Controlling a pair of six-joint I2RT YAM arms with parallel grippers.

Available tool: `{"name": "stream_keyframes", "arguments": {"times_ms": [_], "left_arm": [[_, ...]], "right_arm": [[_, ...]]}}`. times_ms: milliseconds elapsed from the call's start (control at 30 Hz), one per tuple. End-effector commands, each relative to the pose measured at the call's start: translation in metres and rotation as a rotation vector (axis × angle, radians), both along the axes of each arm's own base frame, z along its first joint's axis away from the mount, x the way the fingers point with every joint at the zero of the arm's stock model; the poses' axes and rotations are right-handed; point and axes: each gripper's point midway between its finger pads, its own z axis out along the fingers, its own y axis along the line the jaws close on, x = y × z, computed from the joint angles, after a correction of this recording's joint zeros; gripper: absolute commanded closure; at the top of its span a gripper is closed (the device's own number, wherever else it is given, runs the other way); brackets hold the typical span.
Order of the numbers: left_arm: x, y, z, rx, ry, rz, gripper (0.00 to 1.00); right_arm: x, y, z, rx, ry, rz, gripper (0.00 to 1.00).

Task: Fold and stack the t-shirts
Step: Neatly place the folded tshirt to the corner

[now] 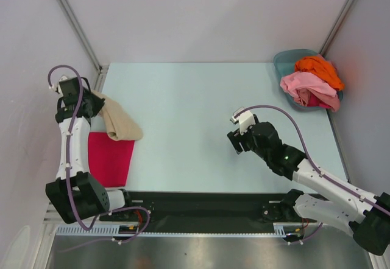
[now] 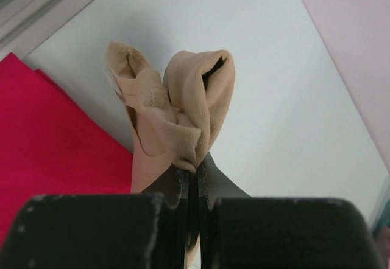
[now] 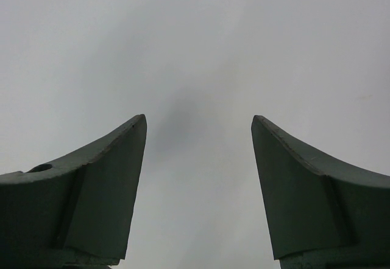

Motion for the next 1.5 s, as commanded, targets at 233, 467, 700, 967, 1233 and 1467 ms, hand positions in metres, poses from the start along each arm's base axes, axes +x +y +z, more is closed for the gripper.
{"name": "stream_keyframes", "arguments": {"times_ms": [233, 467, 700, 967, 1233, 1467], "left_arm": [[-0.027, 0.03, 0.003, 0.09, -0.005, 0.025, 1.0], [-0.042, 0.041, 0.004, 0.128, 0.0, 0.047, 1.0], [-0.056, 0.05, -0.005, 0.151, 0.028, 0.056, 1.0], [-0.072, 0.059, -0.012, 0.174, 0.049, 0.056, 1.0], [-0.08, 0.066, -0.005, 0.213, 0.052, 0.085, 1.0], [-0.09, 0.072, 0.005, 0.256, 0.045, 0.133, 1.0]], "right_arm": [[0.003, 0.008, 0.003, 0.033, -0.003, 0.013, 0.26], [0.003, 0.009, -0.001, 0.026, 0.008, 0.02, 0.26], [0.002, 0.009, -0.004, 0.02, 0.015, 0.024, 0.26], [0.002, 0.012, -0.009, 0.024, 0.022, 0.032, 0.26], [0.003, 0.017, -0.011, 0.019, 0.032, 0.049, 0.26], [0.003, 0.017, -0.013, 0.01, 0.033, 0.055, 0.26]]}}
